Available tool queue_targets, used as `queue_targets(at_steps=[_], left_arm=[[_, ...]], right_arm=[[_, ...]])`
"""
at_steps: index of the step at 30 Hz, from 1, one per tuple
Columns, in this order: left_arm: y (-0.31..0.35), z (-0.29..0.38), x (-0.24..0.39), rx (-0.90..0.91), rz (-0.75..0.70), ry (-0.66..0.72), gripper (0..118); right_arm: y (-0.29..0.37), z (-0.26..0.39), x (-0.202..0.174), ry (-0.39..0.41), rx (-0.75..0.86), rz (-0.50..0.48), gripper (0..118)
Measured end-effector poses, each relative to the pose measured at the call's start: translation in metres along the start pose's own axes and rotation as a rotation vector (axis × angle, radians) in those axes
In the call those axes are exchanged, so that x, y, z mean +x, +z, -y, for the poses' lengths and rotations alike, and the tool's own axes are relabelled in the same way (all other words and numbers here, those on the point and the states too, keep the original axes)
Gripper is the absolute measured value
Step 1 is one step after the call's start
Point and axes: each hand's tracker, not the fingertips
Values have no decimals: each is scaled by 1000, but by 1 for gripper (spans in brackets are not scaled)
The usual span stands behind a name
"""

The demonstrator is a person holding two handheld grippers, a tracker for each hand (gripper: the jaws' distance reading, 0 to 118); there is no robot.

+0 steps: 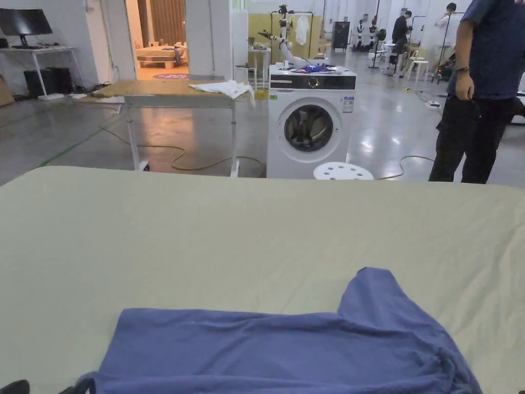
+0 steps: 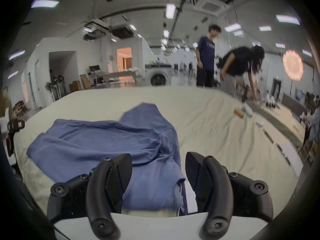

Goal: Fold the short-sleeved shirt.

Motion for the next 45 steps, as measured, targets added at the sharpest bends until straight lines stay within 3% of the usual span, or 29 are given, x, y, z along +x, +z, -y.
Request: queue_targets(at_steps=[2,6,7,9,10,12,13,15,27,33,38,42,43,45], left_arm=[[33,10,14,68,-12,-54,89],[72,19,47,138,-78,-105,88],[81,18,58,149,-73,-101,87],[94,15,70,156,-63,-79,77],[100,15,73,152,-51,-68,66],[107,14,79,146,-39,-72,18],[110,15,82,146,-40,-83,6],[115,14,85,147,-53,-97,0],[116,12,78,91,-32,-53,0],[110,12,77,79,-60,-64,0],[112,14,70,76,-63,-34,0],[99,15,53,-35,-73,5,0],[90,14,45,-80,-63,34,5],[77,20,33,-109,-97,77,32]], right_arm=[[36,7,-13,18,44,32,68],[73,20,-26,-131,78,15,65],[82,22,-29,-161,101,-1,60],[96,21,-39,-158,121,-1,34],[101,20,-43,-153,118,6,23],[107,20,-46,-146,105,8,13],[106,19,-45,-142,95,-5,5],[107,21,-45,-143,100,-10,0],[103,15,-54,-84,93,-37,0],[92,3,-58,-118,122,-74,0],[94,2,-66,-92,125,-99,0],[98,7,-68,-65,112,-101,0],[99,8,-68,-68,108,-105,0],[101,11,-66,-82,103,-113,0]])
